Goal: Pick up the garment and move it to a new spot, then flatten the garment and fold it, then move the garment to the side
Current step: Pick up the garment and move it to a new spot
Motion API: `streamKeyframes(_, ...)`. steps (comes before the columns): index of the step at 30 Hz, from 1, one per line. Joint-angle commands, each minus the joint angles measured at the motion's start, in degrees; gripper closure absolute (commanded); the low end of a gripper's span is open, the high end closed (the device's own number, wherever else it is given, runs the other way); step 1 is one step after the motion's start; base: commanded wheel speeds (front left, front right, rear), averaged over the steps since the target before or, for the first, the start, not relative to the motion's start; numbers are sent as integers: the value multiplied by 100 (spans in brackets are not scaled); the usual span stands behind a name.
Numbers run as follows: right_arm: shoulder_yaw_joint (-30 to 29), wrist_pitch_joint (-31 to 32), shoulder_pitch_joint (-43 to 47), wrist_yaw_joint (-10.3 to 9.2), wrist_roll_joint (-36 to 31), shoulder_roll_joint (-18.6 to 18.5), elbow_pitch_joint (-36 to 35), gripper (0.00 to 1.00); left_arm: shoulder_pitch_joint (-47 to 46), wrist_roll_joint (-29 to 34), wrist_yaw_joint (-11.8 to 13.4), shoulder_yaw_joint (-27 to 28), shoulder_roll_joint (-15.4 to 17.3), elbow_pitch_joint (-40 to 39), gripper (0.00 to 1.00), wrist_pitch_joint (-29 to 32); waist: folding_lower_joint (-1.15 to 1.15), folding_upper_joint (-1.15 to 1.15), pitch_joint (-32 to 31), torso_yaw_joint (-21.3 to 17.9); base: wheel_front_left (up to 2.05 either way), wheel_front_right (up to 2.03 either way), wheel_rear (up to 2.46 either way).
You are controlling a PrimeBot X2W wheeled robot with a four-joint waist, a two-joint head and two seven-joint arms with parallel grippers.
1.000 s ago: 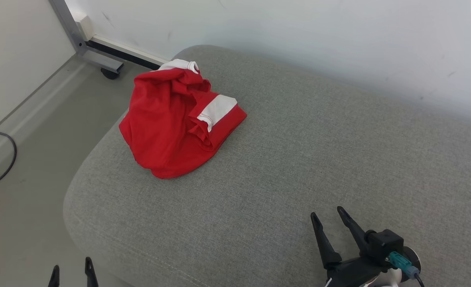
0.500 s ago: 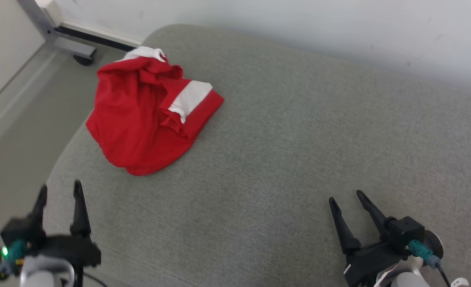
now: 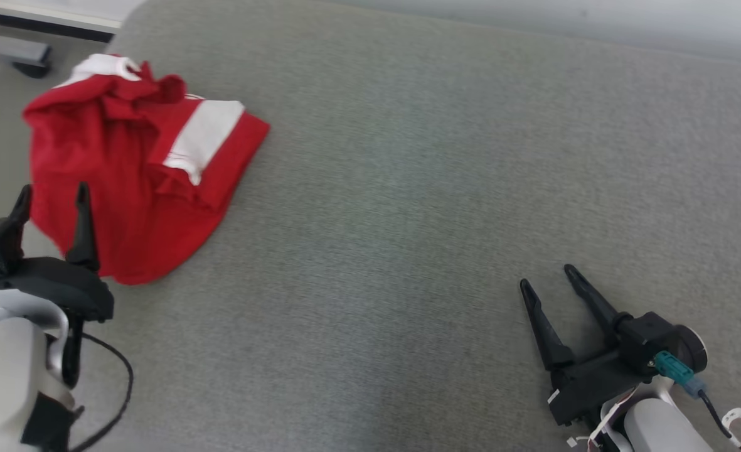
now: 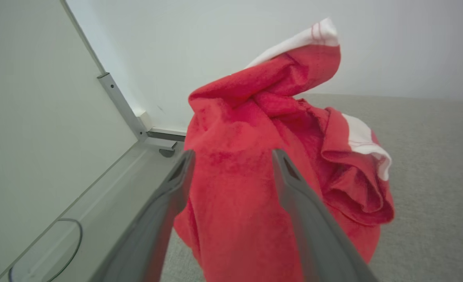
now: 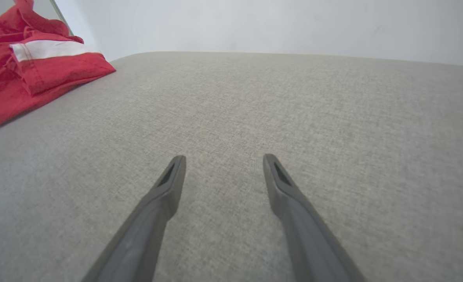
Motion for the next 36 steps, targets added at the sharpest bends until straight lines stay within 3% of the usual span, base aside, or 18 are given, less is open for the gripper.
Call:
streamKeyframes(1,-28,17,101,-15,63,-126,143,0,-214,-91,12,-20,147,324,0,23,-1,0,230,-265,0,0,0)
streamKeyframes(7,-56,36,78,-17,58,-228,121,0,-679,-246,154,145,271,1087,0,47,-1,0,388,-361,0,0,0)
streamKeyframes(14,4,56,13,-19,117,-228,221,0,-1005,-501,180,270,146,1705,0,74,-1,0,539,-445,0,0,0)
streamKeyframes(16,12,57,-17,-20,147,-205,236,0,-1058,-500,156,250,138,1821,100,66,-1,0,540,-475,0,0,0)
streamKeyframes(22,-20,56,7,-20,165,-71,280,0,-1210,-337,111,71,244,1654,100,-10,-1,0,288,-534,0,0,0)
streamKeyframes(27,-17,40,72,-15,148,225,250,0,-1369,-121,55,-96,373,833,100,-19,-1,0,-91,-615,0,0,0)
streamKeyframes(36,-100,7,116,-14,214,660,360,0,-1307,-131,5,-889,-173,-861,100,-19,-1,0,-726,-1059,0,0,0)
